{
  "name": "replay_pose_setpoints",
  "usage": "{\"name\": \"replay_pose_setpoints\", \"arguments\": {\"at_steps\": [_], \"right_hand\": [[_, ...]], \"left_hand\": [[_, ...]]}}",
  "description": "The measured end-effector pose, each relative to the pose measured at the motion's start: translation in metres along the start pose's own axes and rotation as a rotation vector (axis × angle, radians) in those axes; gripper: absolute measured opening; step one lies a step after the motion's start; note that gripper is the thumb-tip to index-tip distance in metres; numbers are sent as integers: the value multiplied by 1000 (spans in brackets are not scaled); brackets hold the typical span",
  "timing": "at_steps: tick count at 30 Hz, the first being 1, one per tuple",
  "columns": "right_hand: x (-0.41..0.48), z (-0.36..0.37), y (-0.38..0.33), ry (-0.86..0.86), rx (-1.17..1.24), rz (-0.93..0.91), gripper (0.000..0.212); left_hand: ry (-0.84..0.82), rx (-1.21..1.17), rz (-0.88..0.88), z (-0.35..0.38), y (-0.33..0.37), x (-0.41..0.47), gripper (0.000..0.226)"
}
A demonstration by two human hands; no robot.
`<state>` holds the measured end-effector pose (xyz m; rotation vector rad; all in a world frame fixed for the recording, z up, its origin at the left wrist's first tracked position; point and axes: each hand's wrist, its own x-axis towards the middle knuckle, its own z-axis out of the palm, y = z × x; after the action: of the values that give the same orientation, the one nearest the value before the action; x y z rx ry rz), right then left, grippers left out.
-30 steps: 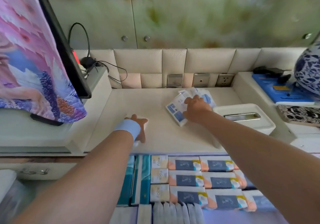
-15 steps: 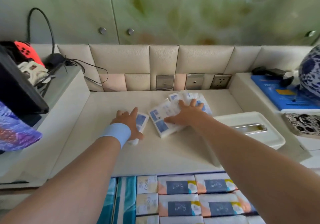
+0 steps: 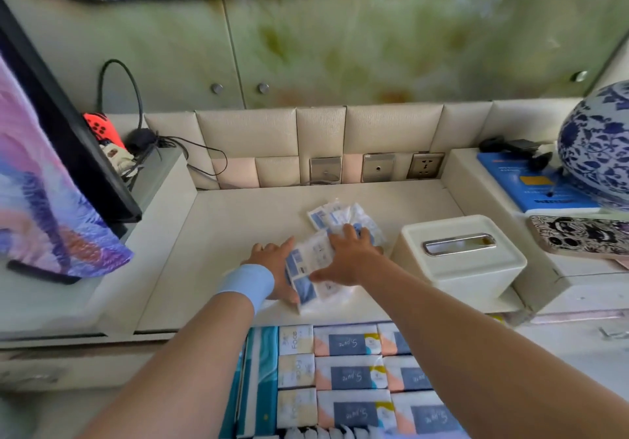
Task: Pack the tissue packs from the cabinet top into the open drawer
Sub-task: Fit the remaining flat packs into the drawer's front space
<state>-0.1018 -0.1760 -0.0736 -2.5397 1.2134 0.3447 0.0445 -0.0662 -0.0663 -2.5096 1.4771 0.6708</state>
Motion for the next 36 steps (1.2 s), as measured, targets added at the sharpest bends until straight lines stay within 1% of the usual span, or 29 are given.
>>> {"name": "replay_pose_setpoints", "arguments": {"at_steps": [2,4,6,8,9,11,13,14,15,18,19,21,24,26,30,33,34,36], "right_hand": [[-13,4,-5,-2,11,-3,115],[-26,7,-10,37,6,13,113],[-38,12,-16,81,-47,40,108],[-51,16,-23,105,-41,79,102],[-56,18,-26,90,-5,106,103],[-64,23,-27,36,128,175,112],[-70,30,-24,-9,289,200,125],[-73,34,-22,-24,340,202,128],[-76,38,-19,-29,373,201,122],[-101,41,-14,-11,527,228,80],[-111,40,-13,1,611,238,72],[-123,42,-9,24,747,262,62],[-139,42,-7,28,916,246,46],[-152,44,-5,2,986,243,40],[-175,62,-1,-75,984,286,36],[-189,74,7,-66,923,327,45],[-195,74,9,-61,869,331,50],[-203,70,15,-30,625,291,57]], "left_hand": [[32,-49,-21,7,-4,-17,122],[53,-72,-56,17,-11,-33,121],[77,-74,-100,26,-17,-46,120],[94,-55,-142,33,-21,-56,119],[89,-32,-156,37,-21,-63,117],[72,-22,-177,44,-22,-74,113],[70,-121,-197,52,-26,-82,104],[64,-204,-204,54,-29,-87,98],[48,-280,-197,55,-31,-92,91],[-21,-364,-134,57,-39,-111,64],[-21,-379,-122,58,-41,-118,57],[14,-441,-114,59,-46,-129,47],[96,-558,-128,62,-49,-146,41],[146,-624,-136,65,-49,-159,38],[209,-766,-169,74,-47,-181,38],[261,-819,-130,74,-42,-196,31],[280,-829,-104,74,-38,-200,26],[310,-860,-39,71,-29,-207,21]]}}
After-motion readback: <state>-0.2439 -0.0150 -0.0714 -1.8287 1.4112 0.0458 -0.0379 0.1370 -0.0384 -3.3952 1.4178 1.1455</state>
